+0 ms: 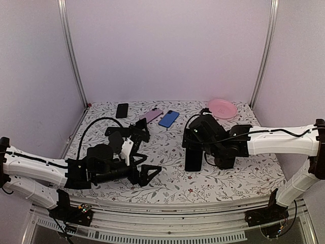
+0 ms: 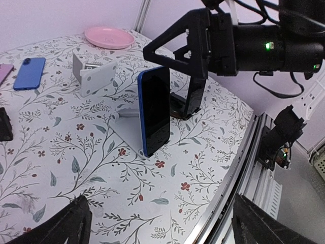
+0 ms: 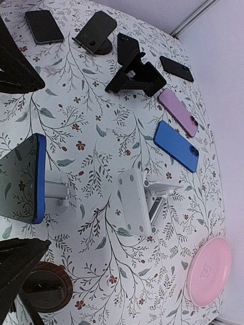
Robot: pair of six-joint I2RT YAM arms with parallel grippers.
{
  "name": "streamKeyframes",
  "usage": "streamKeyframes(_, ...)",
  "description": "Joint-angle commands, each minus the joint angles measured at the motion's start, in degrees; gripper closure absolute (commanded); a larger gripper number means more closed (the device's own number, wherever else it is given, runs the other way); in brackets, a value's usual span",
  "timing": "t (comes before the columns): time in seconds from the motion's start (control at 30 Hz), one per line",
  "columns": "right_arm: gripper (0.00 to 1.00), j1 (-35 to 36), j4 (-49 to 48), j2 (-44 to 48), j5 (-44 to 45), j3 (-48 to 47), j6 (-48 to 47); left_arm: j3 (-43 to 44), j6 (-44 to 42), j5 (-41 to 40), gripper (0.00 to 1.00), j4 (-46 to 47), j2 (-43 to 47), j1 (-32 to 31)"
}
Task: Place the phone on the phone stand
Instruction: Place the phone on the phone stand, then move the phone stand to the center of the board.
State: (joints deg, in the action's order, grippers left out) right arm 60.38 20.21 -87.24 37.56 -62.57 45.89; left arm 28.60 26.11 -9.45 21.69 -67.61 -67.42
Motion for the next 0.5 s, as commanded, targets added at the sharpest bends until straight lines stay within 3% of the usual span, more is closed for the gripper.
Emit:
streamKeyframes(0.0, 0.01, 0.6, 0.9, 3.5, 1.1, 1.3, 0.1, -0.8, 0.7, -0.3, 0.04, 0.3, 1.9, 1.1)
streamKeyframes(0.27, 0.01, 0.7, 0.1, 8.3, 0.6, 2.3, -2.5, -0.5, 2.8, -2.5, 0.03, -2.6, 3.9, 3.4)
streamKeyframes(0.47, 0.01, 0.6, -0.2, 11.9, 1.4, 2.4, -7.0, -0.5, 5.7, -4.0, 0.03, -7.5, 6.6, 9.3)
